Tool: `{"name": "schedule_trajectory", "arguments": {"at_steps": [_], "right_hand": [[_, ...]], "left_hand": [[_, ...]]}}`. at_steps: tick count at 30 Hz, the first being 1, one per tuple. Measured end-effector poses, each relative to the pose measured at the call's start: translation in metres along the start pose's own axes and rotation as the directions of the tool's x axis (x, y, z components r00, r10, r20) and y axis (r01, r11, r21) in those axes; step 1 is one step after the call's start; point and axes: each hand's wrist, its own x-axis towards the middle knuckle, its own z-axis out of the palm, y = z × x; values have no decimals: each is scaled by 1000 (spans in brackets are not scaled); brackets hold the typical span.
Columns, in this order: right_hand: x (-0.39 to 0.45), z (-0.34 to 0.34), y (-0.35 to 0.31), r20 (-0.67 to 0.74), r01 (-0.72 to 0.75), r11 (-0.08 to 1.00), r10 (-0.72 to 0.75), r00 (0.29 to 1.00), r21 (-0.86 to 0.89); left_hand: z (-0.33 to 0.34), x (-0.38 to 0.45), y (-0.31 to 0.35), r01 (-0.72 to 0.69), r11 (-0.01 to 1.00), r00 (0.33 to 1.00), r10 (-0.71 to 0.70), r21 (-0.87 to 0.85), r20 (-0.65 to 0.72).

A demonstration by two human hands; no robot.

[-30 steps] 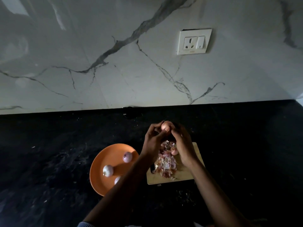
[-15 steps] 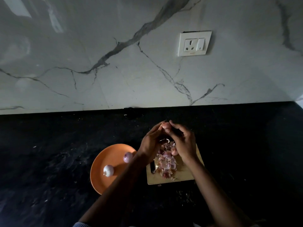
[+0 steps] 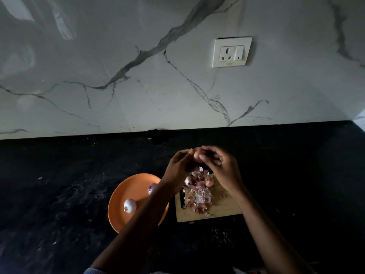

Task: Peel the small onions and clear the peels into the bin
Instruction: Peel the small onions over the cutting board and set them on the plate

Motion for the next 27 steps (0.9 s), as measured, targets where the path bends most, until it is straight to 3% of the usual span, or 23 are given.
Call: {"name": "schedule_trajectory", "arguments": {"at_steps": [5, 11, 14, 18, 22, 27], "right_hand": [[0, 2, 0, -97, 87, 992, -96, 991, -94], [1, 6, 3, -155, 157, 959, -197, 968, -236], [4, 5, 5, -152, 106, 953, -155, 976, -285], [6, -7, 11, -264, -113, 946, 30, 964, -303], [-4, -11, 1, -110, -25, 958, -7, 994, -286], [-5, -1, -7, -10, 209, 928, -223, 975, -307]], "left_hand": [[1, -3, -1, -43, 999, 998, 44, -12, 51], [-3, -4, -4, -93, 990, 994, 86, 110, 64], [-4, -4, -6, -78, 991, 997, 75, 106, 34], [-5, -6, -1, -3, 998, 999, 6, -70, 35], [-10, -5, 3, 7, 989, 999, -2, -148, 32], [-9, -3, 6, -12, 989, 999, 18, -148, 40]]}}
